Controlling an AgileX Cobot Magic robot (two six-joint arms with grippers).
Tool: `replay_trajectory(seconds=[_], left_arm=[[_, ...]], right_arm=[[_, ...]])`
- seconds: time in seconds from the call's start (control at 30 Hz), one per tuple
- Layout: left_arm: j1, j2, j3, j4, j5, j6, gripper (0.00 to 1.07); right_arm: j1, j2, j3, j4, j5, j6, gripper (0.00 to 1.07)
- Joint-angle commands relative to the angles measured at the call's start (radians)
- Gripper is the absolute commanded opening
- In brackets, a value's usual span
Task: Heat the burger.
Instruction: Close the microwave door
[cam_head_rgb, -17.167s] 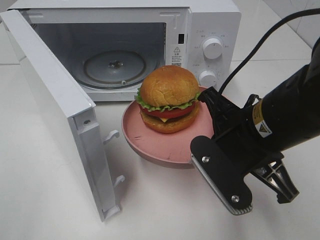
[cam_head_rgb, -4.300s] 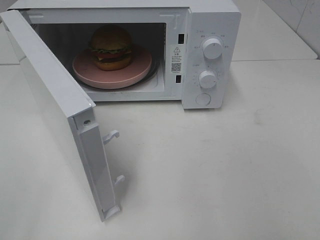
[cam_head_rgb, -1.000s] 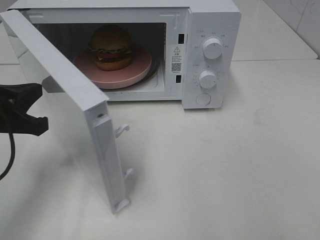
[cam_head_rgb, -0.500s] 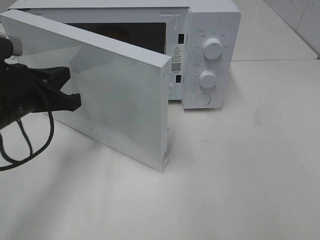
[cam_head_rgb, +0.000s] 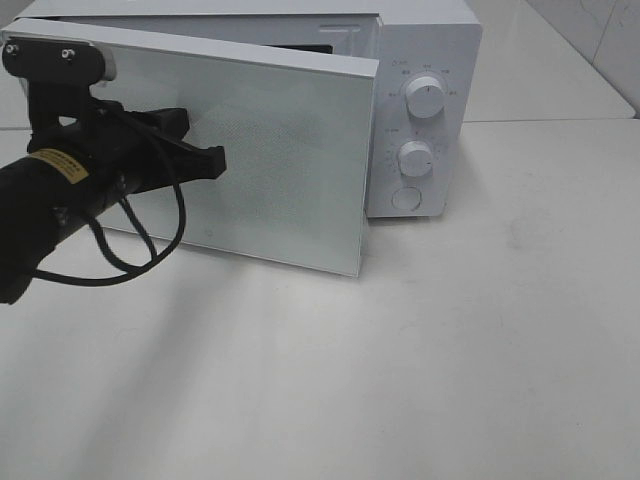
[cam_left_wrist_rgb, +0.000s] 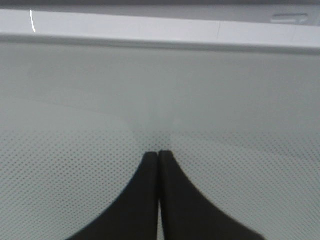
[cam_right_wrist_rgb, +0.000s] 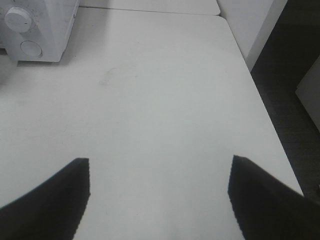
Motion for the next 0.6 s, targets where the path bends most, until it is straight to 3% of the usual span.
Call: replay_trajectory(seconds=[0.03, 0.17, 0.23, 0.37, 0.6], left_arm=[[-0.040, 0.039, -0.071, -0.111, -0.005, 0.054, 0.00], [-0.057, 0.064, -0.112, -0.172, 0.002, 0.082, 0.00], [-0.076, 0.091, -0.169, -0.248, 0.037, 0.141, 0.00], [-0.093, 0.127, -0.237, -0.315, 0.052, 0.203, 0.00], [-0.093, 0.170, -0.324, -0.346, 0.084, 0.227, 0.00]], right_arm=[[-0.007, -0.027, 0.000, -0.009, -0.008, 0.002, 0.76], [-0.007, -0.027, 0.000, -0.009, -0.008, 0.002, 0.76], [-0.007, -0.027, 0.000, -0.009, -0.008, 0.002, 0.76], [-0.007, -0.027, 0.000, -0.009, -0.008, 0.002, 0.76], [-0.007, -0.027, 0.000, -0.009, -0.008, 0.002, 0.76]])
